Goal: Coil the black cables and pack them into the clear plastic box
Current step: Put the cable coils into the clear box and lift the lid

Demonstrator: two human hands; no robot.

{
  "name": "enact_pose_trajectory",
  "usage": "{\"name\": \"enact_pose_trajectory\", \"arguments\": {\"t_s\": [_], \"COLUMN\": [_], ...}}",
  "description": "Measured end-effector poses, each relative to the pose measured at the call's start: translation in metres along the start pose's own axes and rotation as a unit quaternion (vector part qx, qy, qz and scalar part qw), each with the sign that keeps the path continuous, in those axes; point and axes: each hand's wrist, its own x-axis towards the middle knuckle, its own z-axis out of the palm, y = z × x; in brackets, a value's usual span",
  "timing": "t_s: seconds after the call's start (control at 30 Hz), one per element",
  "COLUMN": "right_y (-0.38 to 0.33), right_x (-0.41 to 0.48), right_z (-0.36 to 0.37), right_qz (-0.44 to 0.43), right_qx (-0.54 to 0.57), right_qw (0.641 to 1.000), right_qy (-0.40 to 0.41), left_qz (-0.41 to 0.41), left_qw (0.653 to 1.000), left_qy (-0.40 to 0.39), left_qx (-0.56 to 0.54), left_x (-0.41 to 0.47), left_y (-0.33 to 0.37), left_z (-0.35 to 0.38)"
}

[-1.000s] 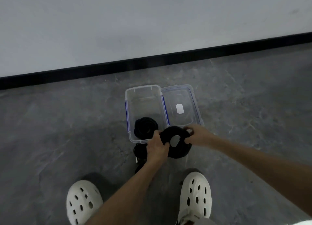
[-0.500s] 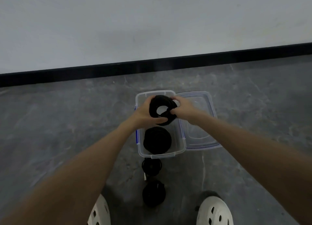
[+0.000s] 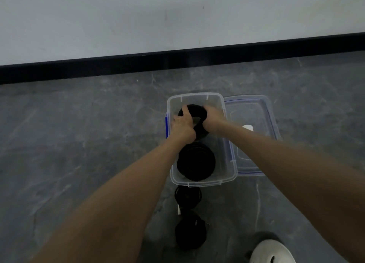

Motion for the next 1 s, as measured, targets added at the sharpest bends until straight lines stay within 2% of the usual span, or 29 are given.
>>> {"name": "enact_pose_trajectory", "arguments": {"t_s": [0.2, 0.4, 0.47, 0.57, 0.63, 0.7, 0.83, 0.9, 1.0], "right_y": [0.006, 0.01, 0.007, -0.002, -0.005, -0.003, 0.012, 0.02, 0.027], "right_x": [0.008, 0.006, -0.002, -0.024, -0.044, -0.065, -0.11, -0.134, -0.164], "right_z": [0.007, 0.01, 0.008, -0.001, -0.005, -0.004, 0.01, 0.02, 0.037], "right_qz": [-0.018, -0.01, -0.012, -0.04, -0.076, -0.139, -0.262, -0.336, -0.435], "right_qx": [-0.022, -0.058, -0.073, -0.107, -0.128, -0.149, -0.184, -0.216, -0.264], "right_qw": [0.999, 0.996, 0.995, 0.993, 0.989, 0.979, 0.947, 0.916, 0.86], "right_qy": [-0.04, -0.067, -0.065, -0.037, -0.007, 0.013, 0.006, -0.013, -0.04], "left_qz": [-0.003, 0.017, 0.075, 0.203, 0.248, 0.249, 0.215, 0.215, 0.218], "left_qw": [0.999, 0.993, 0.987, 0.959, 0.934, 0.926, 0.939, 0.939, 0.93], "left_qy": [-0.027, -0.023, 0.006, 0.112, 0.183, 0.204, 0.143, 0.094, 0.091], "left_qx": [0.022, 0.116, 0.144, 0.161, 0.183, 0.198, 0.228, 0.25, 0.28], "left_x": [0.003, -0.012, -0.022, -0.042, -0.056, -0.071, -0.098, -0.106, -0.113], "left_y": [-0.001, 0.01, 0.006, -0.014, -0.034, -0.052, -0.077, -0.081, -0.082], "left_z": [0.003, -0.009, -0.017, -0.026, -0.025, -0.02, -0.002, 0.006, 0.011]}}
